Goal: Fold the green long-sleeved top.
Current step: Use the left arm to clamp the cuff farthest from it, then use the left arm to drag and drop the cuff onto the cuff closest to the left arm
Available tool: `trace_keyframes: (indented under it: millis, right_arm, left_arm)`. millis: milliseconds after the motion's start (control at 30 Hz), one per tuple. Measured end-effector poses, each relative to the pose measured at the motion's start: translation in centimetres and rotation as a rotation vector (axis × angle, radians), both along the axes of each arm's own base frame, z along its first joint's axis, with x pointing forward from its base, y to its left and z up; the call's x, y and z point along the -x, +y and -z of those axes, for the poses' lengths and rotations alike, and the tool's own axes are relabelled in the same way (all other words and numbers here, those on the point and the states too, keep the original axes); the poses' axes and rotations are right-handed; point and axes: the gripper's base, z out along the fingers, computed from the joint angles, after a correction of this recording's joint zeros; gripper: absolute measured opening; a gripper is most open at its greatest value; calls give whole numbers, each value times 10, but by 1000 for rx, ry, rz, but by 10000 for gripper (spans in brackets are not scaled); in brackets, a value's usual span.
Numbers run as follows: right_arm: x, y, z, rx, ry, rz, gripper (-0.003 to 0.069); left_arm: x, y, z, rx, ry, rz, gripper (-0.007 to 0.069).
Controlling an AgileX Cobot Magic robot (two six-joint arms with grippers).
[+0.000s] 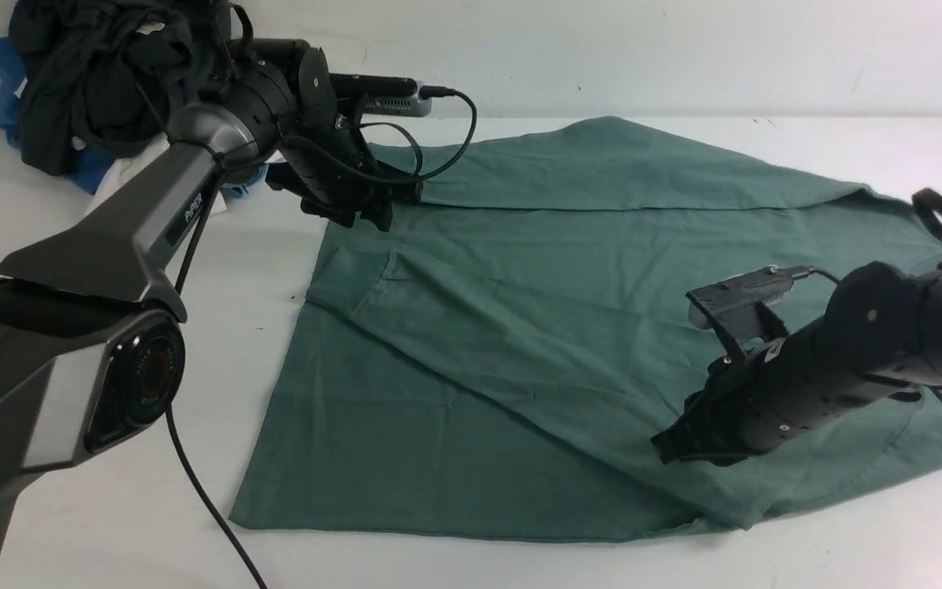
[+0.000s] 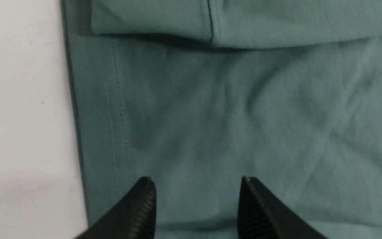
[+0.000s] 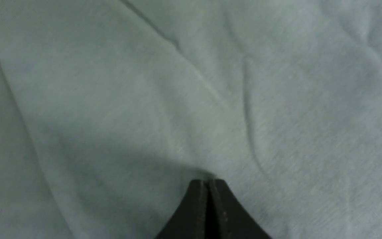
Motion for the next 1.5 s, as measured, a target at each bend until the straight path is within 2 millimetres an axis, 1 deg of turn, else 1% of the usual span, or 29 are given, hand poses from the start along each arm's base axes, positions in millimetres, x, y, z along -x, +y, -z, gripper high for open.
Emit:
trace_keyframes:
  millis: [33,100,167,267,300,333,400,433,467,533,567,600,633,667,700,833,900,933,967,1033,1067,1100,1167,1200,1233,1300,1333,1433,1500]
  right_arm:
    - [1,0,1,0,6,0,-10]
    - [13,-3,-2,2,47,-7,-10]
    - [20,-5,-5,13,64,-29,-10]
    - [24,-7,-10,22,60,-44,-10]
    - [25,-7,-15,20,43,-46,-10]
    - [26,-8,-25,15,7,-47,-10]
    - [27,-9,-37,4,-39,-44,-10]
    - [28,-9,-38,3,-44,-44,-10]
    - [29,-10,-47,-5,-80,-42,-10]
    - [30,-10,-53,-11,-103,-42,-10]
    - [30,-10,-54,-11,-104,-42,-10]
    - [31,-10,-55,-12,-110,-42,-10]
    - [31,-10,-55,-12,-110,-42,-10]
    - [31,-10,-55,-12,-110,-42,-10]
    - [31,-10,-55,-11,-110,-43,-10]
    - [31,-10,-55,-9,-109,-44,-10]
    - [31,-10,-55,-9,-109,-44,-10]
    - [31,-10,-55,-9,-109,-44,-10]
    - [31,-10,-55,-9,-109,-45,-10]
    - [31,-11,-55,-7,-109,-47,-10]
    - [31,-11,-55,-7,-109,-47,-10]
    - [31,-11,-55,-4,-110,-49,-10]
    - [31,-11,-55,0,-111,-52,-10]
    - [31,-11,-55,0,-111,-52,-10]
    - [31,-11,-55,3,-112,-54,-10]
    - [31,-11,-55,6,-113,-57,-10]
    - [31,-11,-55,6,-113,-57,-10]
    - [31,-11,-55,6,-113,-57,-10]
    - [31,-11,-55,8,-114,-58,-10]
  left_arm:
    - [0,0,0,0,0,0,323]
    - [-4,1,-1,3,-49,-3,363]
    - [-10,1,-1,9,-106,-11,414]
    - [-14,0,2,17,-152,-20,454]
    - [-17,0,3,23,-178,-24,472]
    - [-21,-1,8,31,-214,-31,490]
    - [-24,-1,14,35,-239,-35,492]
    - [-25,-1,15,35,-240,-36,492]
    - [-27,-1,22,33,-259,-40,477]
    - [-30,-1,31,31,-275,-49,444]
    - [-30,-1,32,30,-273,-49,444]
    - [-32,0,39,32,-283,-59,396]
    - [-33,0,42,36,-287,-66,361]
    - [-33,0,42,37,-288,-68,353]
    - [-34,0,46,37,-289,-69,293]
    - [-35,0,49,36,-301,-73,89]
    - [-36,0,48,36,-304,-73,29]
    - [-36,0,48,36,-305,-73,13]
    - [-35,0,46,37,-304,-73,4]
    - [-33,0,34,35,-295,-68,-6]
    - [-33,0,35,35,-292,-68,-6]
    - [-30,0,18,38,-304,-65,-8]
    - [-26,0,-8,46,-323,-64,-8]
    - [-26,0,-10,48,-326,-64,-8]
    - [-23,1,-27,54,-346,-63,-8]
    - [-17,1,-45,59,-338,-60,-8]
    - [-14,1,-47,57,-302,-56,-8]
    - [-5,0,-44,41,-199,-38,-8]
    - [6,-2,-41,-10,-83,21,-8]
